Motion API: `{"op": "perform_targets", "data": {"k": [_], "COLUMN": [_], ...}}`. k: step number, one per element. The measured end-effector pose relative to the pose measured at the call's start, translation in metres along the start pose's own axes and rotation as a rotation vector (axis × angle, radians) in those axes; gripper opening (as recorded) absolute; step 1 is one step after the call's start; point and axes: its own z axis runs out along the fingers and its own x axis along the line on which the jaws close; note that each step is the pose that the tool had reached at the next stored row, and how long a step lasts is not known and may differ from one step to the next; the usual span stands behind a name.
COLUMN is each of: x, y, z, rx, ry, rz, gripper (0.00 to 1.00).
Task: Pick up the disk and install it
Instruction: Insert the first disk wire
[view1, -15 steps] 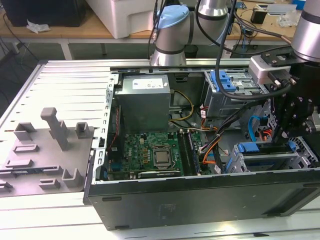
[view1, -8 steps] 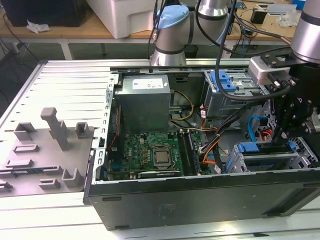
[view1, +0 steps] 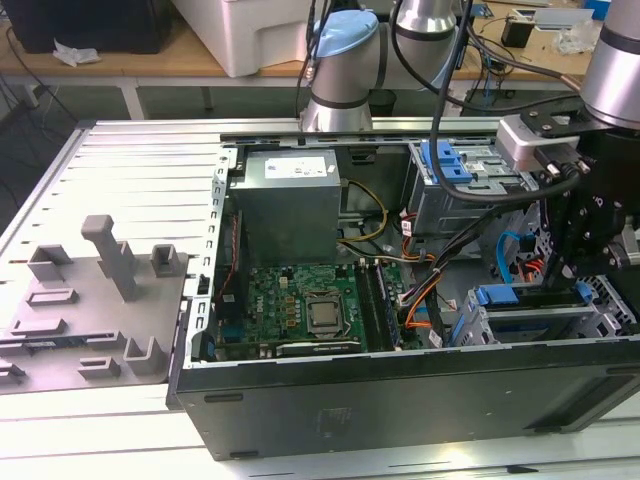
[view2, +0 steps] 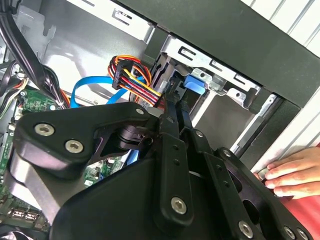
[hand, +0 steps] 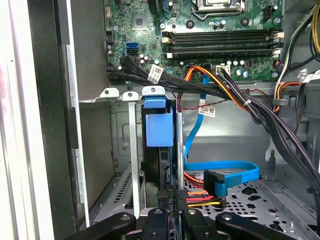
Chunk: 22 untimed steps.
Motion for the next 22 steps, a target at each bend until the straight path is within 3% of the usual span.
{"op": "perform_targets", "data": {"k": [22], "x": [-0.0002], "y": [0.0001], "z": [0.0025], "rx": [0.0000], "ry": [-0.0001], "rz": [0.000], "gripper": [0.16]}}
